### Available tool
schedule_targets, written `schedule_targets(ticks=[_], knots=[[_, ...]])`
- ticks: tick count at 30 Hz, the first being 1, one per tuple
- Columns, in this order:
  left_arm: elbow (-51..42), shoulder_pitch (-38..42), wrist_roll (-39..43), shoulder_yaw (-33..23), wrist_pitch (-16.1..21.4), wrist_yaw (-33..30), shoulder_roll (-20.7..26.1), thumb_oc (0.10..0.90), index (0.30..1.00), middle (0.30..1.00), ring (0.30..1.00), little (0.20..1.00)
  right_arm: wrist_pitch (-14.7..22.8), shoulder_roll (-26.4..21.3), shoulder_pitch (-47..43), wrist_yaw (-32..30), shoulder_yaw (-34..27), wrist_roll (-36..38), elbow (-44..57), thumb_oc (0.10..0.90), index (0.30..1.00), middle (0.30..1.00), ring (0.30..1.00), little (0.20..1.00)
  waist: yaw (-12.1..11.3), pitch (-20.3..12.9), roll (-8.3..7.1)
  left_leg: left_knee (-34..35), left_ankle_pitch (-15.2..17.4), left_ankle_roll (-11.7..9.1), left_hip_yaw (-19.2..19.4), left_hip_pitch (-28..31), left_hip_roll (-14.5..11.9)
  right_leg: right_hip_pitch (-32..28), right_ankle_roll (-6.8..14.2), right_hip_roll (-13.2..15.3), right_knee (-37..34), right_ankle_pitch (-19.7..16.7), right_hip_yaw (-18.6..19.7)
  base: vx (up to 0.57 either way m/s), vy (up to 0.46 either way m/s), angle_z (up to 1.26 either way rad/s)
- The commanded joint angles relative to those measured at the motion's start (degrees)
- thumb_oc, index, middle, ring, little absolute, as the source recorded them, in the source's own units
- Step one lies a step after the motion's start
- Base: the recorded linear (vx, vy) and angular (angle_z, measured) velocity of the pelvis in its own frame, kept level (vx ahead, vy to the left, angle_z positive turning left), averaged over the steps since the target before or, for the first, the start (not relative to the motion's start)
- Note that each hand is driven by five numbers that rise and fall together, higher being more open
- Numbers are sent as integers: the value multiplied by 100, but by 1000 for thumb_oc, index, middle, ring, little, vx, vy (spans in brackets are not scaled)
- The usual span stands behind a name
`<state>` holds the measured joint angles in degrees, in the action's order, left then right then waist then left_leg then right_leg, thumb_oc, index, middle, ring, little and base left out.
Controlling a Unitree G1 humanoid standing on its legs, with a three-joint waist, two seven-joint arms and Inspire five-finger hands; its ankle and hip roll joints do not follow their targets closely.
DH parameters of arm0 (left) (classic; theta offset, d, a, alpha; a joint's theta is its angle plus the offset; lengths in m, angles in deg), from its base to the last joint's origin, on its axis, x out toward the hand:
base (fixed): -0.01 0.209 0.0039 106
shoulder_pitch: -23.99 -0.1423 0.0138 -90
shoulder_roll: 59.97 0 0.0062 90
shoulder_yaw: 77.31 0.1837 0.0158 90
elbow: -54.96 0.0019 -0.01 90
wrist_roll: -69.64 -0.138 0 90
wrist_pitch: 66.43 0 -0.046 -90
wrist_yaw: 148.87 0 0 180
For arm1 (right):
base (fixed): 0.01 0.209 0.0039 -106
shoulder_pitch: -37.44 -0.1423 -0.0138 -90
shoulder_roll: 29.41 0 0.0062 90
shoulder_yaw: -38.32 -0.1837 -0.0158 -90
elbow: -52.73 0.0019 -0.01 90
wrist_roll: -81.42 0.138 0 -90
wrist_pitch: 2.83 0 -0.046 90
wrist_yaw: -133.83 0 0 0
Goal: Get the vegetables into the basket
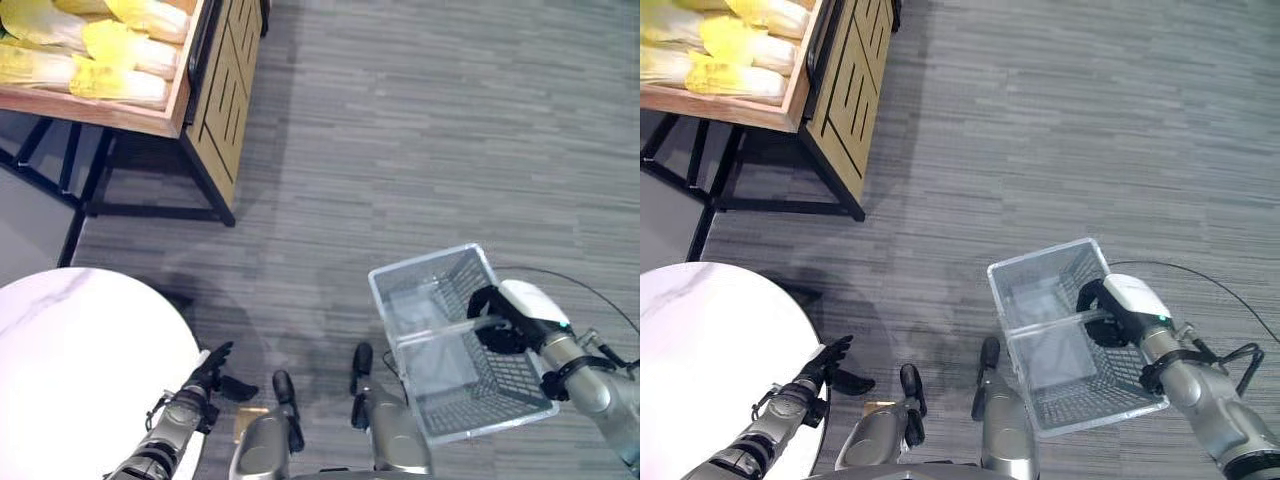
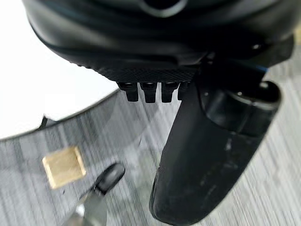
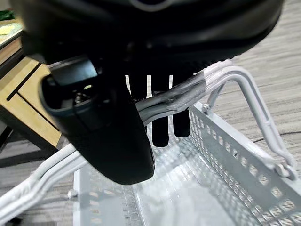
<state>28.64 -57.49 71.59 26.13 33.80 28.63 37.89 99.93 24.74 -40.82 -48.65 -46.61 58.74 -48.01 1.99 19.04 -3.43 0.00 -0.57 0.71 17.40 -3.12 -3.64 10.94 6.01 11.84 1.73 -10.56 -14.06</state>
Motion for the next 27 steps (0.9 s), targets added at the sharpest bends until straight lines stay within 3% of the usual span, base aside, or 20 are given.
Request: schedule_targets(ticks=[1, 6, 8, 11, 15, 20, 22, 23, 24, 25, 26, 27], knots=[[267, -224, -276, -62, 93, 7, -42, 900, 1000, 1000, 1000, 1000, 125, 156, -442, -594, -694, 421, -206, 400, 300, 300, 300, 300, -265, -475, -202, -130, -103, -585, 63, -41, -347, -207, 684, 421, 28, -151, 125, 136, -75, -5], [277, -353, -326, -102, 84, 57, -94, 900, 1000, 1000, 1000, 1000, 61, 315, -276, -624, -739, 472, -721, 400, 300, 300, 300, 300, -280, -607, -203, 56, -244, -683, 61, 106, -439, -373, 660, 316, -218, -96, 61, 69, -88, -5], [403, -513, -482, -115, 67, 39, -211, 900, 1000, 1000, 1000, 1000, 9, 605, -199, -710, -706, 647, -1440, 400, 300, 300, 300, 300, -317, -741, -149, 324, -431, -794, 16, 307, -571, -597, 627, 167, -439, 13, -27, 130, -172, -4], [516, -607, -527, -188, 32, -5, -327, 900, 1000, 1000, 1000, 1000, -22, 734, -119, -742, -690, 636, -1693, 400, 300, 300, 300, 300, -322, -804, -105, 358, -464, -841, -25, 392, -628, -734, 595, 88, -537, 61, -79, 83, -88, 12], [538, -729, -411, -264, 8, -26, -507, 900, 1000, 1000, 1000, 1000, -72, 907, -58, -804, -700, 708, -2027, 400, 300, 300, 300, 300, -305, -828, -74, 204, -386, -835, -87, 399, -642, -779, 563, 69, -494, 116, -52, 77, -28, 0], [531, -640, -393, -167, -12, -87, -499, 900, 1000, 1000, 1000, 1000, -124, 1062, -135, -914, -750, 881, -2401, 400, 300, 300, 300, 300, -239, -741, -109, -266, -68, -716, -194, 191, -508, -671, 591, 219, -240, 88, 96, 32, 63, 2], [508, -550, -399, -112, -14, -132, -438, 900, 1000, 1000, 1000, 1000, -145, 1090, -118, -960, -823, 937, -2498, 400, 300, 300, 300, 300, -196, -673, -79, -383, 74, -618, -232, 106, -408, -571, 642, 355, 89, 87, 181, 15, 220, 6], [442, -418, -400, -13, -16, -198, -364, 900, 1000, 1000, 1000, 1000, -168, 1144, -257, -1036, -828, 1064, -2643, 400, 300, 300, 300, 300, -143, -567, -42, -425, 172, -485, -246, 63, -291, -280, 724, 474, 625, 14, 349, -14, 215, 7], [443, -413, -400, -15, -16, -198, -361, 900, 1000, 1000, 1000, 1000, -167, 1147, -263, -1036, -826, 1064, -2645, 400, 300, 300, 300, 300, -144, -580, -53, -421, 156, -479, -241, 40, -281, -252, 723, 483, 625, 2, 358, -54, 215, 6], [390, -372, -380, 8, -12, -249, -332, 900, 1000, 1000, 1000, 1000, -176, 1196, -356, -1060, -815, 1152, -2663, 400, 300, 300, 300, 300, -130, -511, -20, -433, 230, -391, -223, 41, -224, -15, 774, 561, 1003, -121, 461, -44, 273, 5], [235, -366, -299, 54, -16, -279, -298, 900, 1000, 1000, 1000, 1000, -207, 1224, -568, -1136, -782, 1288, -2752, 400, 300, 300, 300, 300, -167, -283, 80, -459, 387, -221, -97, 203, -112, 341, 857, 813, 1789, -573, 401, -9, 353, -12], [188, -336, -257, 73, -26, -280, -290, 900, 1000, 1000, 1000, 1000, -229, 1234, -720, -1154, -699, 1280, -2742, 400, 300, 300, 300, 300, -152, -177, 151, -414, 418, -171, -48, 327, -97, 488, 851, 881, 2126, -616, 356, 67, 337, -33]])
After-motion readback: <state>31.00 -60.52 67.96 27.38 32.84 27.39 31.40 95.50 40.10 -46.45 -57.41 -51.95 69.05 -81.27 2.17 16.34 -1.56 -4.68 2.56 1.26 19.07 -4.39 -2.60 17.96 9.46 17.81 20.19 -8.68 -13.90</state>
